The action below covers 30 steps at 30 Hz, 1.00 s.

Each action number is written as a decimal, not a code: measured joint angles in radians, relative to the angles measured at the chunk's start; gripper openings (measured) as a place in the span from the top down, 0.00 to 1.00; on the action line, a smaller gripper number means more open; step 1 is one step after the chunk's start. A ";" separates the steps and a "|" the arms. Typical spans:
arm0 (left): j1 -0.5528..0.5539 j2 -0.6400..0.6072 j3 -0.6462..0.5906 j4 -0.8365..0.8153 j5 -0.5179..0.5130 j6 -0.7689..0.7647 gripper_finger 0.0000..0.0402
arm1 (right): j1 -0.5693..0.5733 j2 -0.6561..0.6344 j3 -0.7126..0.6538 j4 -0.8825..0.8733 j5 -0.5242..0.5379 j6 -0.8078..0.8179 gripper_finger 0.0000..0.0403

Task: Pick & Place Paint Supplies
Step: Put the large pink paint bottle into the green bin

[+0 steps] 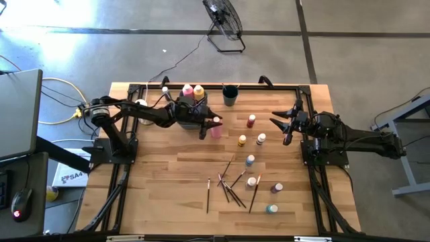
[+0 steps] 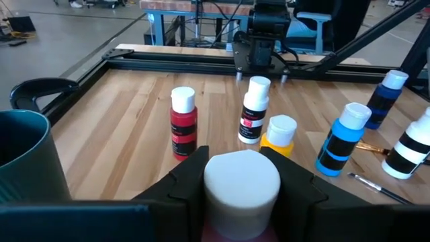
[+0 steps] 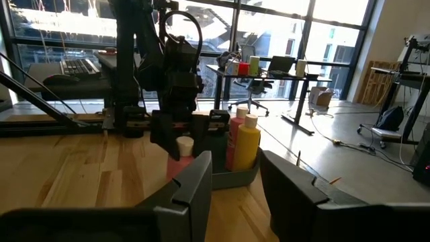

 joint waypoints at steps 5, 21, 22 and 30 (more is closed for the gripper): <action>-0.001 0.000 0.000 0.000 0.001 -0.009 0.68 | 0.000 0.000 0.000 0.000 0.000 0.000 0.70; 0.000 -0.154 -0.002 -0.065 -0.004 0.005 0.68 | 0.000 0.000 0.000 -0.003 0.000 0.000 0.70; 0.000 -0.173 -0.002 -0.067 -0.005 0.013 0.70 | 0.000 0.000 0.000 -0.003 0.000 0.000 0.70; 0.000 -0.304 -0.002 -0.200 -0.097 0.069 0.83 | 0.000 0.000 0.000 -0.003 0.000 0.000 0.70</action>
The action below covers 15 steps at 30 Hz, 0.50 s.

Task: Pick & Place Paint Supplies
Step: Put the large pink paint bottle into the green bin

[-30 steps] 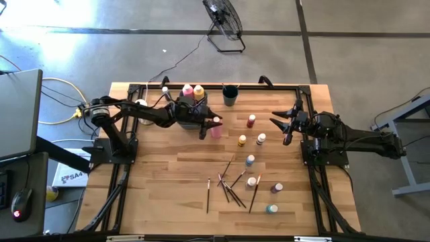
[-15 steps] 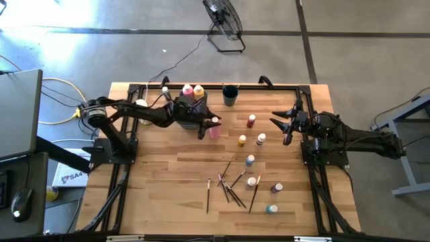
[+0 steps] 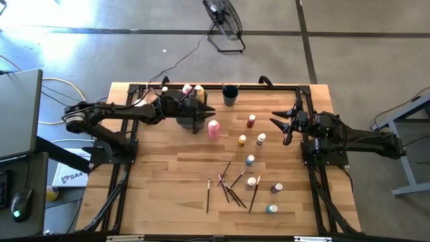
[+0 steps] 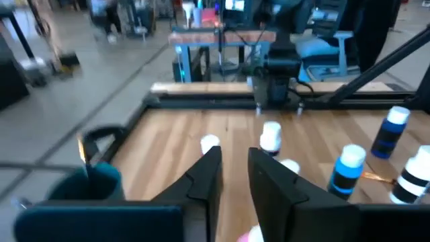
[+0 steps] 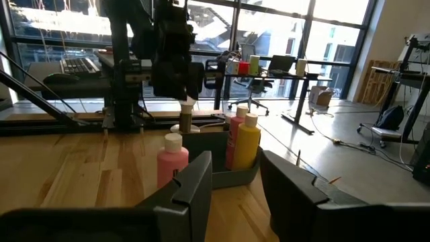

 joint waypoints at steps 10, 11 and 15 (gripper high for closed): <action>0.000 -0.059 0.001 -0.034 -0.098 0.021 0.86 | 0.000 0.000 0.000 0.000 0.000 0.000 0.70; 0.000 -0.059 0.001 -0.054 -0.106 0.022 0.86 | 0.000 0.000 0.000 0.000 0.000 0.000 0.70; 0.000 -0.058 0.001 -0.152 -0.155 0.045 0.86 | 0.000 0.000 0.000 -0.001 0.000 0.000 0.70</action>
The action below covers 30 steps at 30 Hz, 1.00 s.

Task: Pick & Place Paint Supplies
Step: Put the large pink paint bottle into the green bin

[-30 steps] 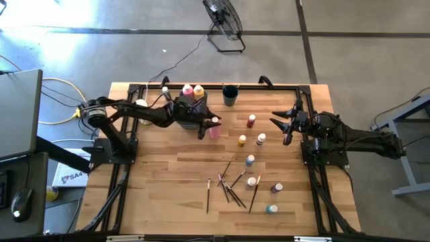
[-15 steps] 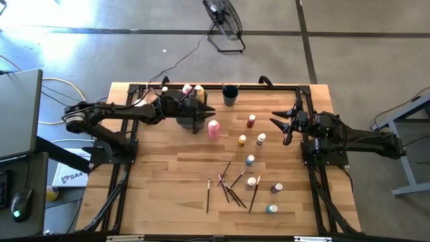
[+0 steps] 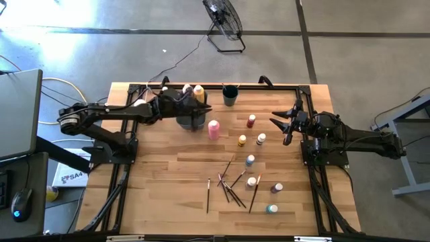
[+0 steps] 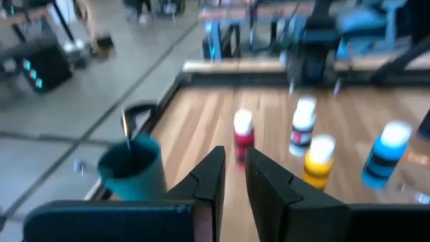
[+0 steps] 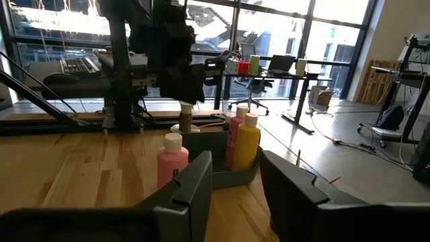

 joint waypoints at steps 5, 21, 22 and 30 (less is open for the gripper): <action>0.000 0.000 0.000 -0.093 0.000 0.001 0.86 | 0.000 0.000 0.000 0.000 0.000 0.000 0.70; 0.000 0.000 0.000 -0.150 0.179 0.030 0.67 | 0.000 0.000 0.000 0.000 0.000 0.006 0.70; 0.000 0.000 0.000 -0.149 0.179 0.026 0.63 | 0.000 0.000 0.000 0.000 0.000 0.006 0.70; 0.000 0.014 0.000 -0.183 0.179 -0.011 0.34 | 0.000 0.000 0.000 0.000 0.000 0.008 0.70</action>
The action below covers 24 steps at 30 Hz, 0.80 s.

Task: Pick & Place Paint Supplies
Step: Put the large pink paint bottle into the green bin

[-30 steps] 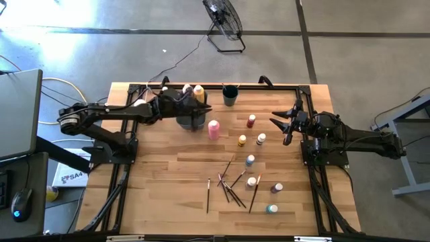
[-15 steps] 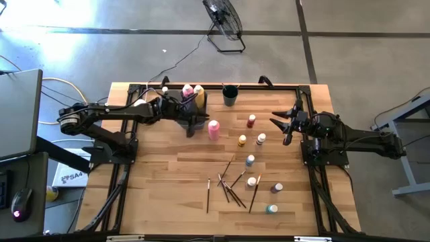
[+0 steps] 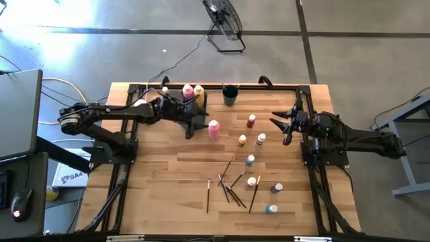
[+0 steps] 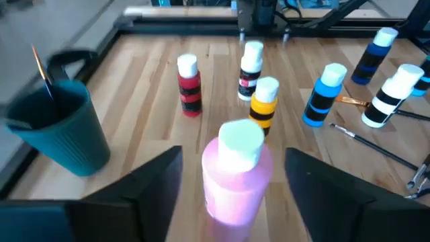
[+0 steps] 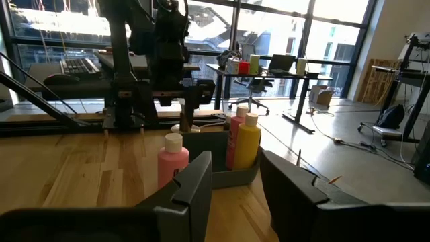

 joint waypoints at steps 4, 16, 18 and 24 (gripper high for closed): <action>0.000 0.046 0.000 0.029 0.003 -0.057 0.24 | 0.000 0.000 0.000 0.000 0.000 0.000 0.70; -0.002 0.129 0.000 0.166 0.026 -0.104 0.20 | 0.000 0.000 0.000 0.000 0.000 0.000 0.70; -0.007 0.129 0.000 0.176 0.025 -0.105 0.20 | 0.000 0.000 0.000 0.000 0.000 0.000 0.70; -0.044 0.148 0.000 0.197 0.002 -0.091 0.20 | 0.000 0.000 0.000 0.000 0.000 0.000 0.70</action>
